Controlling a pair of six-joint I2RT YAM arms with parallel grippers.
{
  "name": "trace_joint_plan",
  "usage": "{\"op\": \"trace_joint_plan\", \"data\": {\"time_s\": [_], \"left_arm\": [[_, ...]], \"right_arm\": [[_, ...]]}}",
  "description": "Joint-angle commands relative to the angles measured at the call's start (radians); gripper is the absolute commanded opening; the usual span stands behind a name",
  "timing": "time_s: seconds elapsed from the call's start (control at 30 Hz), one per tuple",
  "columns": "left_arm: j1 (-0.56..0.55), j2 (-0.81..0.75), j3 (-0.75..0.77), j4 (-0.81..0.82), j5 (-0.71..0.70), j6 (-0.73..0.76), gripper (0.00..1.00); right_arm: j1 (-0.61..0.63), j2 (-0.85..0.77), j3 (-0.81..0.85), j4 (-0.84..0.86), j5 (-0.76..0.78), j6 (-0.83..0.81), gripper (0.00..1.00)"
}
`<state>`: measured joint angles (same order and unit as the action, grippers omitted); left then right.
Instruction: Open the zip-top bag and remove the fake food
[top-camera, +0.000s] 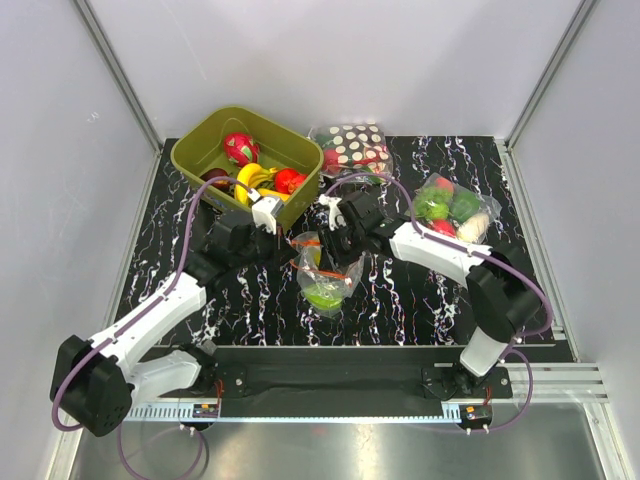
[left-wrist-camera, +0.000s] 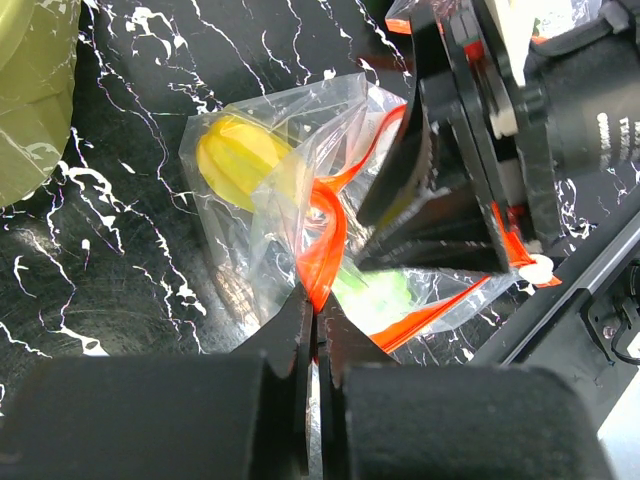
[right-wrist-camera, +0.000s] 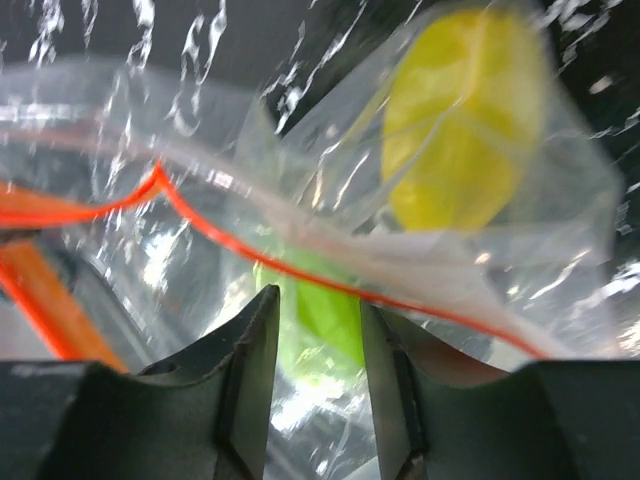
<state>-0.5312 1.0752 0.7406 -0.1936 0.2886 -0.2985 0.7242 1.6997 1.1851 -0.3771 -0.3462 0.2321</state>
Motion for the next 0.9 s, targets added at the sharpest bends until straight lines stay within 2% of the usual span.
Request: {"op": "trace_joint_plan", "data": {"time_s": [0.0, 0.17, 0.47, 0.5, 0.6, 0.87], "left_arm": [[0.002, 0.003, 0.049, 0.034, -0.003, 0.015, 0.00], [0.002, 0.008, 0.051, 0.033, 0.000, 0.015, 0.00], [0.002, 0.012, 0.060, 0.025, 0.003, 0.019, 0.00], [0.000, 0.014, 0.060, 0.025, 0.003, 0.019, 0.00], [0.000, 0.020, 0.062, 0.025, 0.011, 0.019, 0.00], [0.002, 0.032, 0.071, 0.034, 0.046, 0.016, 0.00]], "right_arm": [[0.004, 0.008, -0.005, 0.102, 0.098, -0.004, 0.45], [0.006, 0.037, -0.019, 0.185, 0.151, -0.022, 0.56], [0.006, 0.109, 0.008, 0.167, 0.165, -0.103, 0.66], [0.007, 0.109, 0.008, 0.168, 0.167, -0.109, 0.69], [0.007, 0.120, 0.019, 0.173, 0.135, -0.149, 0.77], [0.014, 0.152, 0.051, 0.187, 0.030, -0.283, 0.84]]}}
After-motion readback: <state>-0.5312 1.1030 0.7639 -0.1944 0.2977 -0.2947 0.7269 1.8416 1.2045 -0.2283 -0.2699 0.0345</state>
